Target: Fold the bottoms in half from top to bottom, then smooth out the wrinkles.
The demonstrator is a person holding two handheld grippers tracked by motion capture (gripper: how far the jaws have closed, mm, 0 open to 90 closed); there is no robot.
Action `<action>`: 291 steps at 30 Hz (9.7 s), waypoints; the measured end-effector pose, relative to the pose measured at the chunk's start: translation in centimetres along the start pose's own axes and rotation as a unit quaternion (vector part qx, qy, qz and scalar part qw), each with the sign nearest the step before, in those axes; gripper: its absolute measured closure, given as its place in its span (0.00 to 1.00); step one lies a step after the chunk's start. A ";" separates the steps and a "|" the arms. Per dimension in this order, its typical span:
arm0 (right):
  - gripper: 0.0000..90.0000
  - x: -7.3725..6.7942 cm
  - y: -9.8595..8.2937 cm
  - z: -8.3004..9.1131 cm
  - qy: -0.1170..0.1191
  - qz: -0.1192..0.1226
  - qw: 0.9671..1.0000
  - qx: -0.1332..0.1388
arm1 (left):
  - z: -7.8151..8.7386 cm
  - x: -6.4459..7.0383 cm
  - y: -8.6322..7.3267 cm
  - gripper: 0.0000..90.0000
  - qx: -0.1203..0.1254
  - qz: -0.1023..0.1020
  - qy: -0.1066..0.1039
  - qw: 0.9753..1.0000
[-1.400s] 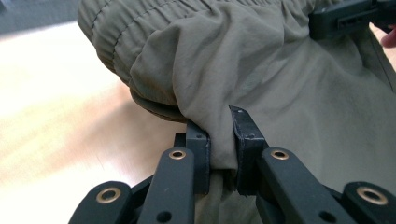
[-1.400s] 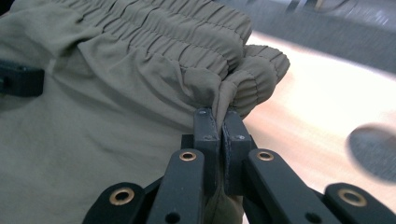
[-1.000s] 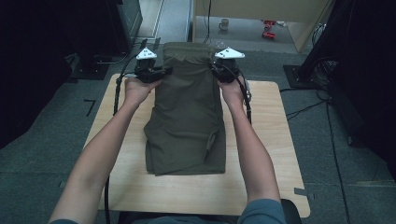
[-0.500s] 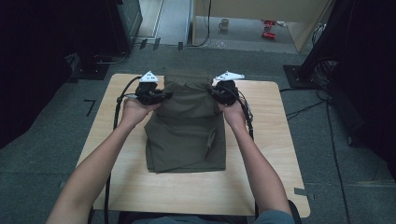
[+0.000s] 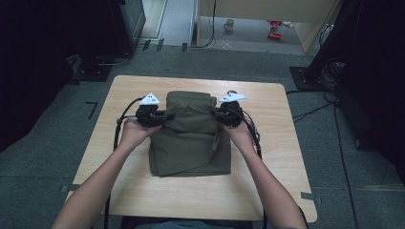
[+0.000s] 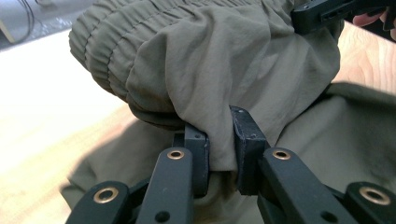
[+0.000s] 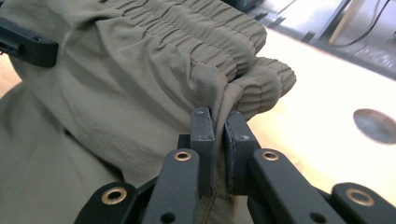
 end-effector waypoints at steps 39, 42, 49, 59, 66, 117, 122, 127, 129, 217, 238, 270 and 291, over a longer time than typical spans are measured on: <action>0.57 0.0 -4.4 -0.2 0.057 -0.026 0.997 -0.050 | 2.1 -0.2 -3.0 0.62 -0.019 0.045 -0.022 0.999; 0.61 0.4 -4.1 -0.1 0.050 -0.020 0.997 -0.046 | 2.7 -1.0 -2.8 0.65 -0.016 0.059 -0.022 0.998; 0.73 1.6 -3.9 -1.2 0.048 -0.039 0.997 -0.052 | 2.6 -3.0 -2.3 0.75 -0.020 0.078 -0.001 0.997; 0.95 2.6 -3.9 -3.0 0.003 -0.039 0.998 -0.049 | 0.8 -5.1 -2.2 0.99 -0.018 0.093 0.003 0.995; 1.00 2.6 -4.7 -4.4 -0.003 -0.035 0.997 -0.070 | -0.5 -5.1 -2.9 1.00 -0.046 0.087 0.010 0.995; 1.00 0.7 -4.8 -3.5 0.026 -0.042 0.997 -0.067 | -1.8 -2.9 -3.5 0.93 -0.082 0.046 0.004 0.996; 1.00 0.9 -5.5 -4.4 0.016 -0.043 0.995 -0.092 | -2.2 -3.3 -4.2 1.00 -0.105 0.047 0.007 0.993; 1.00 1.1 -5.7 -4.7 0.019 -0.039 0.994 -0.098 | -2.6 -3.6 -4.5 1.00 -0.113 0.052 0.006 0.992; 1.00 1.0 -5.8 -4.8 0.025 -0.043 0.994 -0.096 | -2.8 -3.5 -4.5 1.00 -0.113 0.048 0.008 0.992; 0.45 -4.1 -10.5 1.1 0.043 0.042 0.996 -0.065 | -0.8 2.6 -7.8 0.41 -0.094 0.008 -0.013 0.996; 0.52 -2.9 -7.6 1.6 0.011 -0.033 0.999 -0.017 | 0.7 2.7 -4.2 0.54 -0.049 0.027 0.005 0.998; 0.56 -5.7 -9.6 2.8 0.039 0.008 0.999 -0.033 | 0.6 5.6 -6.9 0.56 -0.063 0.037 -0.018 0.997; 0.41 -0.6 -8.6 4.7 0.010 -0.038 0.999 0.001 | 5.0 2.3 -6.7 0.41 -0.015 0.032 0.034 0.999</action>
Point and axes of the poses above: each handheld gripper's, and its own axes: z roughly backward along the jaws, y roughly out of its top, x roughly to its right, the point moved 1 cm from there along -z, roughly forward along the jaws, and after that the axes turned 8 degrees about -y, right-handed, at the moved point
